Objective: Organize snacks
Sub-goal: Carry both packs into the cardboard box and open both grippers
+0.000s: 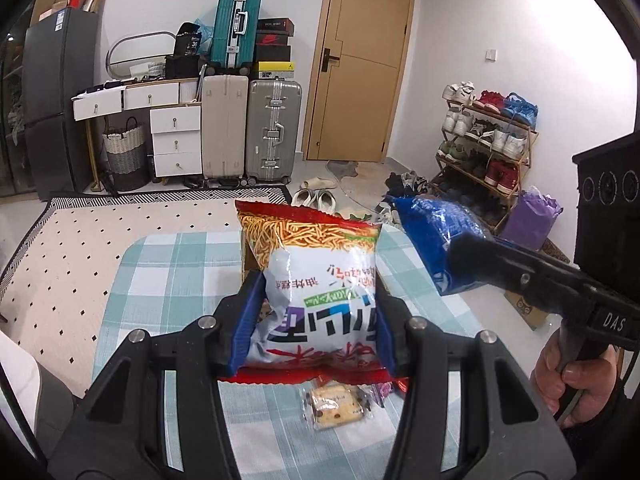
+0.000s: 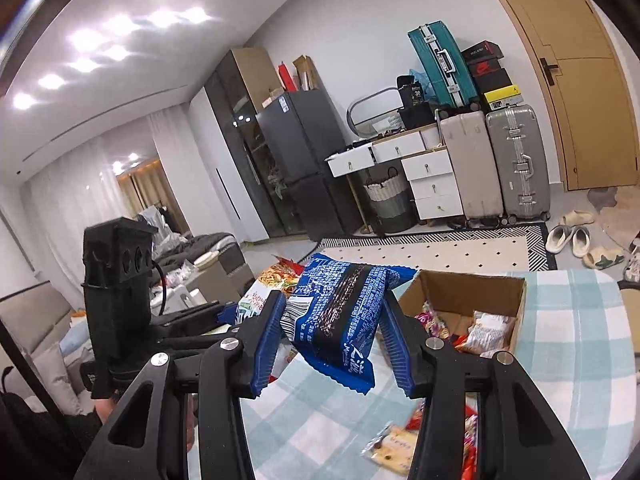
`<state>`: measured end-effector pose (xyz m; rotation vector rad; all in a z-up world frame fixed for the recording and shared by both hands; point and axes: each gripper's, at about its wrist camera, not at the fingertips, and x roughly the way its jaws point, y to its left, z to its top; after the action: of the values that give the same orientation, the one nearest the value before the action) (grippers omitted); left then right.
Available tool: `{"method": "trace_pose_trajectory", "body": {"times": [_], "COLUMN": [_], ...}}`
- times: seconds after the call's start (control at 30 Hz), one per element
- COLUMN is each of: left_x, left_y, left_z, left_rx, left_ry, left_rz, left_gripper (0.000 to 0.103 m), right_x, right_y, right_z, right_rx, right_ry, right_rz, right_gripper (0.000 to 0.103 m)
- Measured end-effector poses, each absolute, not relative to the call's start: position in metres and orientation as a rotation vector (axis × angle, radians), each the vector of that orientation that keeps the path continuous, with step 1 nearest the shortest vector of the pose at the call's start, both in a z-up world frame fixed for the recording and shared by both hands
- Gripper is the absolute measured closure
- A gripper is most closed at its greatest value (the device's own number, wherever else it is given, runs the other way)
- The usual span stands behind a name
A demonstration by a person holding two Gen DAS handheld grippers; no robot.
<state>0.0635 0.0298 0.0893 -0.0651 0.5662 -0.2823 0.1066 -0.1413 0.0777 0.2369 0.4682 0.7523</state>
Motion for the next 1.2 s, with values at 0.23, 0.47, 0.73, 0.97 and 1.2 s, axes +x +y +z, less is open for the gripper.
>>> {"method": "trace_pose_trajectory", "body": {"times": [0.23, 0.47, 0.73, 0.97, 1.2], "left_x": [0.136, 0.223, 0.301, 0.338, 0.358], "left_y": [0.006, -0.016, -0.024, -0.019, -0.022], "left_z": [0.101, 0.085, 0.032, -0.019, -0.047], "left_rx": [-0.031, 0.011, 0.017, 0.006, 0.023], "left_ry": [0.627, 0.724, 0.823, 0.881, 0.897], "left_rz": [-0.277, -0.297, -0.299, -0.286, -0.286], "left_gripper": [0.056, 0.056, 0.056, 0.056, 0.056], "right_x": [0.156, 0.218, 0.279, 0.313, 0.331], "right_y": [-0.148, -0.156, -0.160, -0.160, -0.155], "right_z": [0.088, 0.078, 0.034, -0.005, -0.033], "right_rx": [0.244, 0.243, 0.236, 0.227, 0.226], "right_ry": [0.481, 0.541, 0.648, 0.729, 0.772], "right_rz": [0.734, 0.694, 0.649, 0.632, 0.628], "right_gripper": [0.055, 0.055, 0.055, 0.055, 0.055]}}
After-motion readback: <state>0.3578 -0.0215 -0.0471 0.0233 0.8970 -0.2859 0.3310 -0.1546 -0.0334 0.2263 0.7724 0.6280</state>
